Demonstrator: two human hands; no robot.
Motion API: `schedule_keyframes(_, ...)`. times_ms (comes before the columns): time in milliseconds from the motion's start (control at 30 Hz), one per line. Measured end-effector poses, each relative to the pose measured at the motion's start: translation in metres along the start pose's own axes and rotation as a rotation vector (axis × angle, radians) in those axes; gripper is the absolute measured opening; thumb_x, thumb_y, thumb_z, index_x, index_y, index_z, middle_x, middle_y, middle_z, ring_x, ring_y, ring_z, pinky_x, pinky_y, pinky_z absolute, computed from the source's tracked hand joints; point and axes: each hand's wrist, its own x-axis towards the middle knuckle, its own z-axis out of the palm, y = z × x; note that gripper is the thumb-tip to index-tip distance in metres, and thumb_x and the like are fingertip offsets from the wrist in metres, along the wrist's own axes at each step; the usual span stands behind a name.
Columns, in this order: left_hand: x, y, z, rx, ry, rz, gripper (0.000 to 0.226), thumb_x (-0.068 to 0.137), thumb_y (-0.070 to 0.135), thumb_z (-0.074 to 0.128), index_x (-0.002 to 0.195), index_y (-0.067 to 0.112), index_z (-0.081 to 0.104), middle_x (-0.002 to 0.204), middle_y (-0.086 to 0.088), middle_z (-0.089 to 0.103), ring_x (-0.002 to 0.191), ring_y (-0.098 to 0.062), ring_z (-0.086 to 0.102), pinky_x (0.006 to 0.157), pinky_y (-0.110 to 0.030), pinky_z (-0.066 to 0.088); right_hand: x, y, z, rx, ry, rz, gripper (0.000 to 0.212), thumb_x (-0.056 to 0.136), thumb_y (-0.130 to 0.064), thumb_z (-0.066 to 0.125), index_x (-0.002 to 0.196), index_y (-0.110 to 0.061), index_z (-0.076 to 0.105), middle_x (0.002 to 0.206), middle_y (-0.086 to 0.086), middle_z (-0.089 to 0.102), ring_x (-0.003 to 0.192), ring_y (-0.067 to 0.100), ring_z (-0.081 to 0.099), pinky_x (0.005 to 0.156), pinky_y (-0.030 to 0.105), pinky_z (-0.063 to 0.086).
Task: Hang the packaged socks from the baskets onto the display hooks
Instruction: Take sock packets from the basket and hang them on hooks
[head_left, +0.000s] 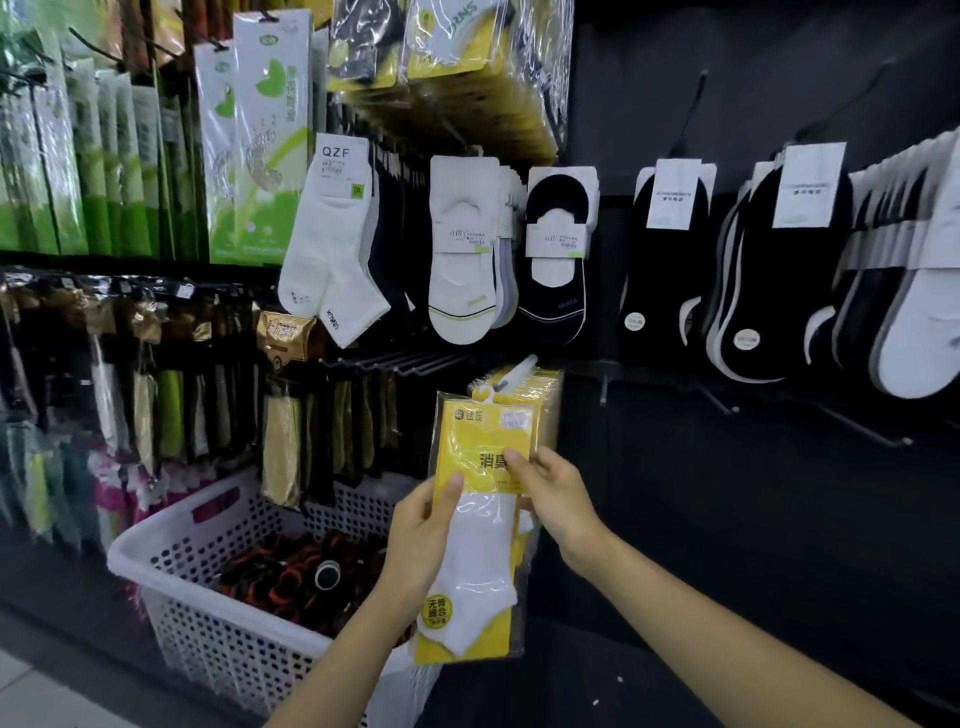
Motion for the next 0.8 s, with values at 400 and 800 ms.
schedule_keyframes(400, 0.027, -0.008, 0.022, -0.046, 0.086, -0.04, 0.029, 0.091, 0.02, 0.059, 0.12, 0.023, 0.053, 0.103, 0.003, 0.068, 0.08, 0.005, 0.067, 0.059, -0.01, 0.05, 0.016, -0.002, -0.014, -0.028, 0.223, -0.064, 0.014, 0.093, -0.016, 0.06, 0.097, -0.003, 0.064, 0.098, 0.018, 0.072, 0.092, 0.03, 0.069, 0.083, 0.044, 0.056)
schedule_keyframes(800, 0.066, -0.033, 0.016, 0.163, 0.115, -0.095, 0.049, 0.094, 0.024, 0.055, 0.14, 0.012, 0.042, 0.126, -0.001, 0.056, 0.089, 0.001, 0.055, 0.057, 0.001, 0.043, 0.063, 0.021, -0.001, -0.093, 0.391, 0.166, 0.034, 0.086, -0.031, 0.068, 0.065, -0.011, 0.049, 0.077, 0.014, 0.056, 0.074, 0.027, 0.053, 0.069, 0.037, 0.048)
